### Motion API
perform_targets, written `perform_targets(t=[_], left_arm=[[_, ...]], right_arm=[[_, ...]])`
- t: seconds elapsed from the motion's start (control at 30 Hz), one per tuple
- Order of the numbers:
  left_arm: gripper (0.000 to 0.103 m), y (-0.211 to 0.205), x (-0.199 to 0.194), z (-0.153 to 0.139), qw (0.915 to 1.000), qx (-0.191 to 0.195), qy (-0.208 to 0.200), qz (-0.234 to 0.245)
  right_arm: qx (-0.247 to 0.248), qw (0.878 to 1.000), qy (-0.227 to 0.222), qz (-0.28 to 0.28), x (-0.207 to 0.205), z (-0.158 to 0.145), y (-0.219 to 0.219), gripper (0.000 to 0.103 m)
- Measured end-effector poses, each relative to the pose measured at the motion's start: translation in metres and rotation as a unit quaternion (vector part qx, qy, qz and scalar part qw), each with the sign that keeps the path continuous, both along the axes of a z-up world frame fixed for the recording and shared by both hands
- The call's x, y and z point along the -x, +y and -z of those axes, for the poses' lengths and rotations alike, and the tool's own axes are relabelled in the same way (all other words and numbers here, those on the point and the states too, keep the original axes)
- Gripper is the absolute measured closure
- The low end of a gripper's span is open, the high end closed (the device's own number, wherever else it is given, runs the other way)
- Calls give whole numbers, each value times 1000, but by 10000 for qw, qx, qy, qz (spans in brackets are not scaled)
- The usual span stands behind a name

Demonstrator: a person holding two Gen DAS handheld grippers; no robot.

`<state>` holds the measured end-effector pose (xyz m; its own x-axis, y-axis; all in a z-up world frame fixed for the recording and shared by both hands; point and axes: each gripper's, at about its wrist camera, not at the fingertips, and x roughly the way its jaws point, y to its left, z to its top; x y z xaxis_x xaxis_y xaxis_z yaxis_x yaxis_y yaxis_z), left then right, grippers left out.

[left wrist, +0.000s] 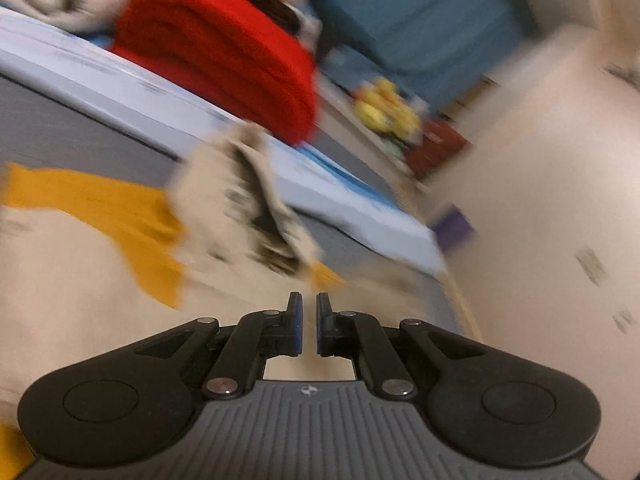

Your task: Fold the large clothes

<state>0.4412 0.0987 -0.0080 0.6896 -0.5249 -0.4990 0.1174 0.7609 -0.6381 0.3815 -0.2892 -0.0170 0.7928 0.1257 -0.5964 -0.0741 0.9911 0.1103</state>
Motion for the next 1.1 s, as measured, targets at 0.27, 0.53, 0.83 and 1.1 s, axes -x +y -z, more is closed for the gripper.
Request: perform_targets(t=[0.27,0.53,0.83,1.1], left_arm=[[98,54,-13,21,9847,-766,865,-1304],[83,40,-17,69,9599,-1866,2015,-573],[75,30,-11,82,9474,-2400,2086,-348],[70,18,-11,85,9407,-2738,1989,-230]], right_arm=[[-1125,9779,172,1754,-8,11,-86,92],[-1145,9627,194,2445,-5,13,-110,72],[-1924,9315,852,2966,-16,45,-135,59],[-2572,8946,1792,3185,-20,85,-137,58]])
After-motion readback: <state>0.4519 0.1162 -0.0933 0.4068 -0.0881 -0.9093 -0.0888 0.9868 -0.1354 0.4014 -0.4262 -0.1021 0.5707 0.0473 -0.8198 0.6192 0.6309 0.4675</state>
